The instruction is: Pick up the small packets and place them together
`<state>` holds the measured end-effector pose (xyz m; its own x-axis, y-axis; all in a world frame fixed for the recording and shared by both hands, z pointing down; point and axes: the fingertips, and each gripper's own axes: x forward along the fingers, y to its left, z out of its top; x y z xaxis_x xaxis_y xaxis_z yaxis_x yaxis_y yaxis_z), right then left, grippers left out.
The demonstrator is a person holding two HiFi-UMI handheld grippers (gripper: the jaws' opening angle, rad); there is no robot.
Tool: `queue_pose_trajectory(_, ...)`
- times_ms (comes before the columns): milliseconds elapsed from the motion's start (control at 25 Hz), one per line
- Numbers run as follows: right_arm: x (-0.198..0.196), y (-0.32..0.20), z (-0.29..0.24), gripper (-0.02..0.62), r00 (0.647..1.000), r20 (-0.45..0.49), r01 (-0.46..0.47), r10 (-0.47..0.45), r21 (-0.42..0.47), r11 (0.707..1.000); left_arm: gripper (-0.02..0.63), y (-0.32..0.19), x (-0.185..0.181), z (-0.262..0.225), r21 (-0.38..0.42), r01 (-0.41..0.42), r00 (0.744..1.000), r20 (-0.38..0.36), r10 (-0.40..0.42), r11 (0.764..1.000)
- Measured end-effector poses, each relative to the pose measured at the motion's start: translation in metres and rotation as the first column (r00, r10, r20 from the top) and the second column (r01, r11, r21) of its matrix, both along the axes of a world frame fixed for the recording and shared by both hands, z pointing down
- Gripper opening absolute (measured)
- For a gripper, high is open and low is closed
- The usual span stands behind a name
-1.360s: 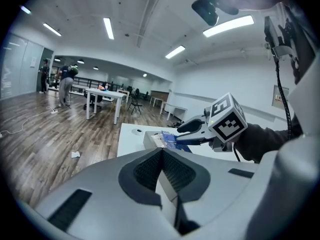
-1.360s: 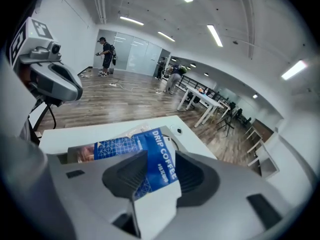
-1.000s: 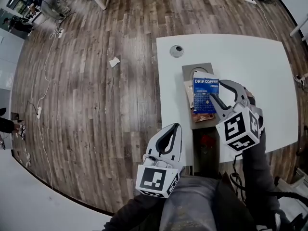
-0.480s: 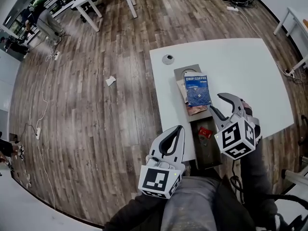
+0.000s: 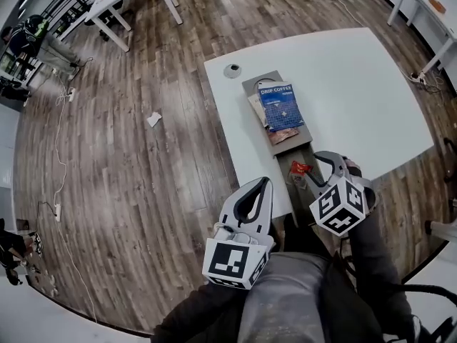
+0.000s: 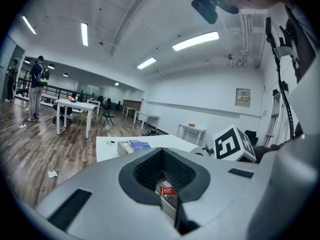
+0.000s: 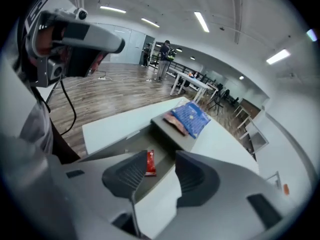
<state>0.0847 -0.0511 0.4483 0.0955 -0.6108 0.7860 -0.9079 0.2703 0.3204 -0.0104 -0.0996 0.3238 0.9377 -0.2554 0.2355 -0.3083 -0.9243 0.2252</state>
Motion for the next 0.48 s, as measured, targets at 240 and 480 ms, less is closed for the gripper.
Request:
queue_pose_trajectory(240,-0.027,0.01,0.038,0.184,0.995,0.078,0.077,-0.07,-0.099,0.992,0.003,0.0,-0.003,0.007,-0.013,0.005,1.0,0.026,-0.004,1.0)
queue_pose_trajectory(480,-0.031,0.0,0.061,0.218,0.987,0.098,0.144,-0.128,-0.178,0.973,0.003,-0.015,-0.002,0.017,-0.031,0.048,0.997,0.058,-0.046,0.998)
